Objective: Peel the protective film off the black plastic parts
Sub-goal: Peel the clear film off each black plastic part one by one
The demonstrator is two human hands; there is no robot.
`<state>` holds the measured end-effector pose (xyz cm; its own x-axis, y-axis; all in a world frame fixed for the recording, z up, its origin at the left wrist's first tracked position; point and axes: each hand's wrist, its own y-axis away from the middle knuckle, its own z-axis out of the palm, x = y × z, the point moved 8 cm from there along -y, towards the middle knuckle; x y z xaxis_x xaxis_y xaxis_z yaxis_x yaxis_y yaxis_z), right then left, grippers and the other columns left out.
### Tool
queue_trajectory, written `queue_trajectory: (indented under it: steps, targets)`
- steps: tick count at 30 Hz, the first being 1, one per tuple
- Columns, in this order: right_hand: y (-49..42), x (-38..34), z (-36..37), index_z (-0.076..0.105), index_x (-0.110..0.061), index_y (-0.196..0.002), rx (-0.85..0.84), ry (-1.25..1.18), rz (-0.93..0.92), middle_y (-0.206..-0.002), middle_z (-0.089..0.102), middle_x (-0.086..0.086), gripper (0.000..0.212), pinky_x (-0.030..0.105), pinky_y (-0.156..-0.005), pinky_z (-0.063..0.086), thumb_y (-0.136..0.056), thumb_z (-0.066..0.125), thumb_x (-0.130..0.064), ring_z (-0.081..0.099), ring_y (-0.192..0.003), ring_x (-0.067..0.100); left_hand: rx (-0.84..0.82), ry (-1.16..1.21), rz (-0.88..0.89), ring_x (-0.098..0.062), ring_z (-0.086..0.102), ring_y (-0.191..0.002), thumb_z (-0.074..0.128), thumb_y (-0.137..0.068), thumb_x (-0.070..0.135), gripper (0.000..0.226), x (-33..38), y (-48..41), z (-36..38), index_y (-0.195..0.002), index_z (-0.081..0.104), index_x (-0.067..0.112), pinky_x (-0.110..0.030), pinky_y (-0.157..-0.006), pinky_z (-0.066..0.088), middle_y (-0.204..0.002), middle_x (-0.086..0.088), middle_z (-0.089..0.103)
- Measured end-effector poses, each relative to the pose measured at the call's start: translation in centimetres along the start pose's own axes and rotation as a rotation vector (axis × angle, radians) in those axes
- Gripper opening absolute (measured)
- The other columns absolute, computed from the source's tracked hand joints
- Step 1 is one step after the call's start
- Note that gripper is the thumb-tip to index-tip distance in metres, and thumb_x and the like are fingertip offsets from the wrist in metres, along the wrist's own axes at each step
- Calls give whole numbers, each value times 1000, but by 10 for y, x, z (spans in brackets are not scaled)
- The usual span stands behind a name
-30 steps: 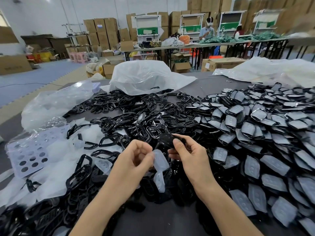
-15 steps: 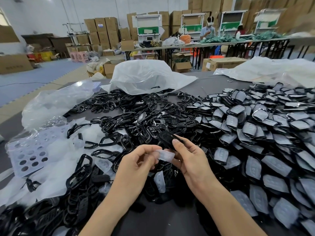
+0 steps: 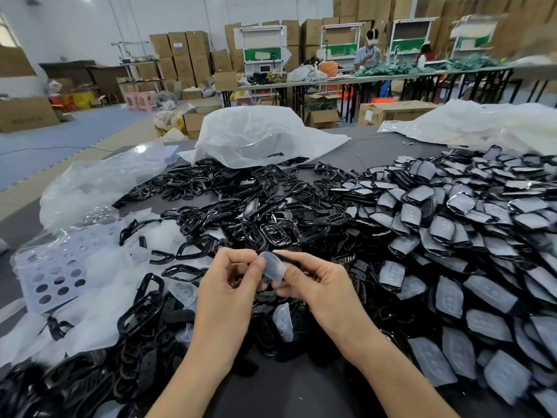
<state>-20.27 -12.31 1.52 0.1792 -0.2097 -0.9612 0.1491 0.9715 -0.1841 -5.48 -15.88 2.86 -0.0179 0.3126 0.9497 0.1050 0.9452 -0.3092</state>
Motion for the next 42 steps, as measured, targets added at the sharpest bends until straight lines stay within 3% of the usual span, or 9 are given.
queue_trajectory:
  steps: [5,10,15,18,25,32,36,40,42]
  targets:
    - [-1,4,-1,76,-24,-114,-6,-13,8,-101,78,7,22,22,-81,57,-95,66,-21,75,-87,18,-25,50,-50,-18,69,-79,67,-92,18,17,-7,-2,3,-103,63,29,-23,-74,55,-94,-3,70]
    - [-1,4,4,74,-18,-116,-46,-123,44,-108,77,9,36,21,-83,56,-92,61,-40,74,-97,25,-58,80,-36,-32,65,-91,68,-90,20,12,-4,-2,6,-98,68,29,-39,-83,58,-93,-8,70]
    - [-1,3,-1,73,-9,-110,15,-70,15,-96,78,8,18,18,-73,56,-93,66,-7,74,-81,15,-116,155,-82,-23,65,-83,71,-84,24,13,-8,1,14,-94,68,32,-43,-86,54,-92,-6,71]
    - [-1,2,-5,70,-8,-108,51,-69,20,-85,77,11,16,19,-69,57,-94,65,-4,72,-71,16,-168,164,-95,-20,60,-79,73,-85,19,18,-8,2,18,-92,68,35,-37,-79,54,-90,-5,68]
    - [0,2,-3,70,-10,-99,27,-11,13,-81,76,6,12,22,-64,59,-93,66,-20,73,-69,17,-285,107,-123,-8,63,-76,71,-88,10,25,-8,6,25,-96,67,33,-20,-69,52,-84,2,68]
    - [-2,3,-14,67,-11,-97,105,-19,20,-79,76,13,19,22,-61,58,-91,68,-30,74,-67,22,-253,121,-109,-14,64,-73,57,-96,5,28,-2,4,18,-101,70,30,-22,-72,54,-86,3,68]
    - [-2,7,-11,65,-10,-99,76,-22,39,-83,77,11,30,22,-63,59,-85,70,-36,75,-70,23,-222,9,-71,-12,66,-71,61,-93,6,30,-1,4,18,-98,68,34,-19,-72,55,-83,7,69]
    - [-3,12,-7,65,-16,-101,28,75,21,-87,76,4,6,23,-67,58,-96,66,-19,74,-72,20,-136,-96,-45,-18,67,-76,61,-92,7,26,-4,4,15,-97,67,32,-28,-76,56,-84,3,70]
    - [-2,11,-4,67,-26,-102,11,143,-9,-90,74,0,15,24,-68,57,-98,62,-12,74,-75,19,-127,-120,-23,-17,68,-76,57,-94,6,28,-3,6,15,-99,68,30,-28,-75,57,-83,2,72]
